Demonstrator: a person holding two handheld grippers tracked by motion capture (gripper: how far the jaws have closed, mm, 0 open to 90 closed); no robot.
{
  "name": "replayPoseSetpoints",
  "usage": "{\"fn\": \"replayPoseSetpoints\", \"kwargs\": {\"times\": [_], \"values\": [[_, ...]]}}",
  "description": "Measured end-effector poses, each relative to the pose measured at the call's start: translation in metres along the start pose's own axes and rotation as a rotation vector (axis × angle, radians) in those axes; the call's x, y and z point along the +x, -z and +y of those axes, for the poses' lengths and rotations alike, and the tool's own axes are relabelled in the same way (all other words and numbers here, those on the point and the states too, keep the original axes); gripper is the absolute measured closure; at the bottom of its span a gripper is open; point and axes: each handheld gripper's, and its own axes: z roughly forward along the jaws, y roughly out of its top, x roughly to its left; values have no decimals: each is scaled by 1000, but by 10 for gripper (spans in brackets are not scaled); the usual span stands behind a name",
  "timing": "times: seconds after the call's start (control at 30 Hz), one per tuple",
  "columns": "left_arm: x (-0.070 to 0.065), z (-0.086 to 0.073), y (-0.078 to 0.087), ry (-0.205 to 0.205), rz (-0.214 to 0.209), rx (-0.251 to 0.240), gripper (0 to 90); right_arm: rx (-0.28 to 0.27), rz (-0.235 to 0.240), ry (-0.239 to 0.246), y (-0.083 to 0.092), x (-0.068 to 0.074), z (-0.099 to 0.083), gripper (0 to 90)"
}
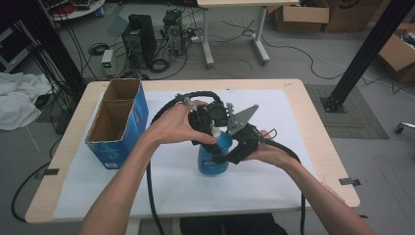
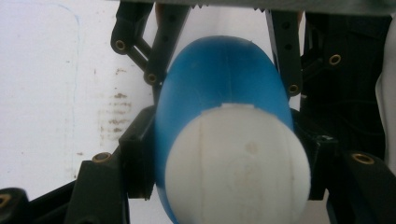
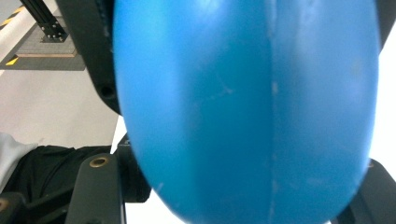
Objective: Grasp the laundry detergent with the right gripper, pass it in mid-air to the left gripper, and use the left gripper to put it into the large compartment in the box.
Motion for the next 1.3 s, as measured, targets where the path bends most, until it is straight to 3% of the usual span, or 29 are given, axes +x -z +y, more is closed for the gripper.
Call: {"fn": "replayPoseSetpoints", "kwargs": {"times": [0.77,0.9,1.3], "values": [[-2,1,0,14,-5,-7,380,23,5,-25,0,0,-3,290],[-1,2,0,-4,-5,10,380,23,6,-35,1,1,-4,274],[-1,2,5,16,-7,3,380,25,2,-51,5,0,-6,246]]}}
